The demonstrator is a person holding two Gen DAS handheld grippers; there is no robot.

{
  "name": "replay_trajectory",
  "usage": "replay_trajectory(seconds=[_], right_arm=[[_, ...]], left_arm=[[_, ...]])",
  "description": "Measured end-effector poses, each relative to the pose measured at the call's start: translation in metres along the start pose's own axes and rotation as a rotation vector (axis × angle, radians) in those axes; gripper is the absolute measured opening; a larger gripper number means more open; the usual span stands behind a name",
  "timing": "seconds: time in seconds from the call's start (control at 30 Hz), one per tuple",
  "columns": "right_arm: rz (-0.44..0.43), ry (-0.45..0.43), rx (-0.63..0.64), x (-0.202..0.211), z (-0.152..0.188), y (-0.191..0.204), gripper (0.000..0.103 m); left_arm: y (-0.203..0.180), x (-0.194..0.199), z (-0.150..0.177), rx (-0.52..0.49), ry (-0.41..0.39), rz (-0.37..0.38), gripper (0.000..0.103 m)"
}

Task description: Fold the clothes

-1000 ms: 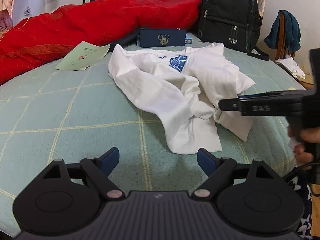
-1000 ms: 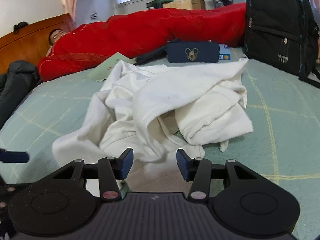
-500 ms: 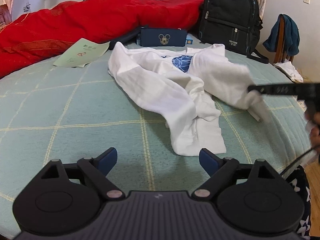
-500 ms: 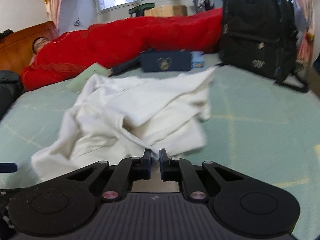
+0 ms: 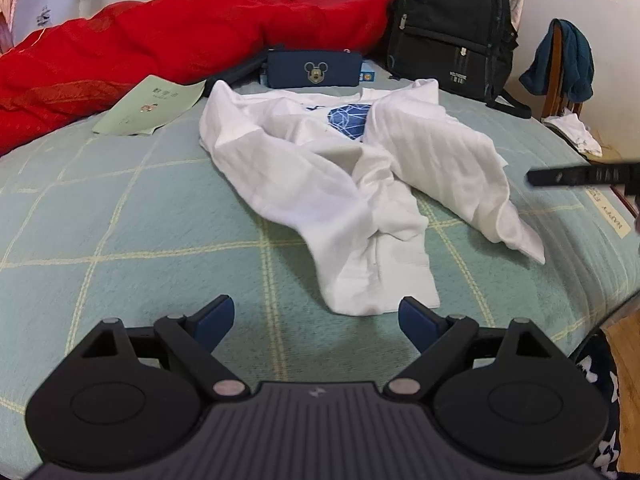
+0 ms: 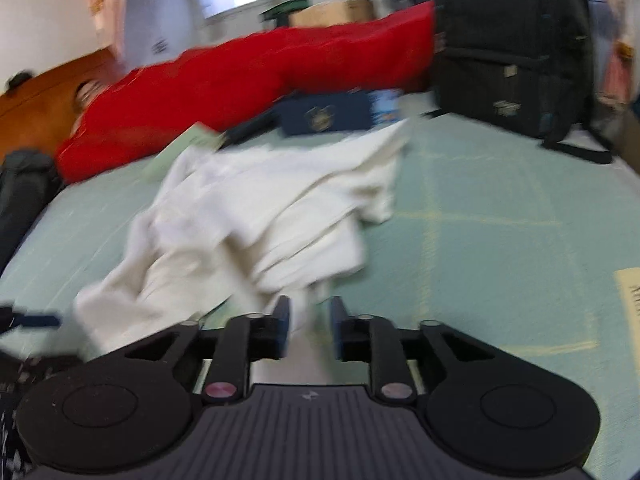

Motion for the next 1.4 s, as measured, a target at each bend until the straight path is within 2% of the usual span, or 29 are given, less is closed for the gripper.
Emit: replay_trajectory(seconds=[0.13,0.37,0.5,0.7,0.77,0.83,0.93,1.1,1.4], right_arm=[[-0.018,0.028,0.107,-0.017,0.014,0.035,0.054],[0.004,0.039,0.127,-0.051,0.017,0.048,0.055],[0.018,0.030,0.132,-0.060,0.015,0.056,0.067],[0.064,-0.045,0.204,-0.056,0.007,0.074,0.066],[0.077,-0.028,0.223,-0.065,0.007,0.075,0.056],[0.090,-0.013,0.239,-0.073,0.008,0.073,0.026],[0.096,-0.012,0.246,-0.074,0.006,0.067,0.015],[0.137,-0.073,0.222,-0.037,-0.012,0.040,0.013],[0.282,-0.107,0.069,0.016,-0.044,-0.060,0.011]], left_arm=[[-0.004,-0.002,0.001,-0.012,0.006,-0.004,0.089],[-0.003,-0.006,0.000,-0.018,0.017,-0.009,0.089],[-0.002,-0.009,0.000,-0.017,0.022,-0.009,0.089],[0.002,-0.012,0.000,-0.008,0.022,-0.006,0.089],[0.004,-0.013,0.000,-0.004,0.024,-0.006,0.089],[0.006,-0.013,0.001,0.002,0.028,-0.005,0.089],[0.008,-0.013,0.001,0.009,0.030,-0.007,0.089],[0.007,-0.011,-0.001,0.010,0.023,-0.001,0.089],[-0.007,-0.011,-0.003,-0.027,0.026,0.021,0.089]])
Point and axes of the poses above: each gripper's, at about its wrist camera, not at the fingertips, and x roughly against the way its jaws point, y to its left, z to its underside, the point moved 6 cm from there along -x, roughly the way its jaws point, and after that the axes turned 2 degrees about x, right-handed, at the moved point
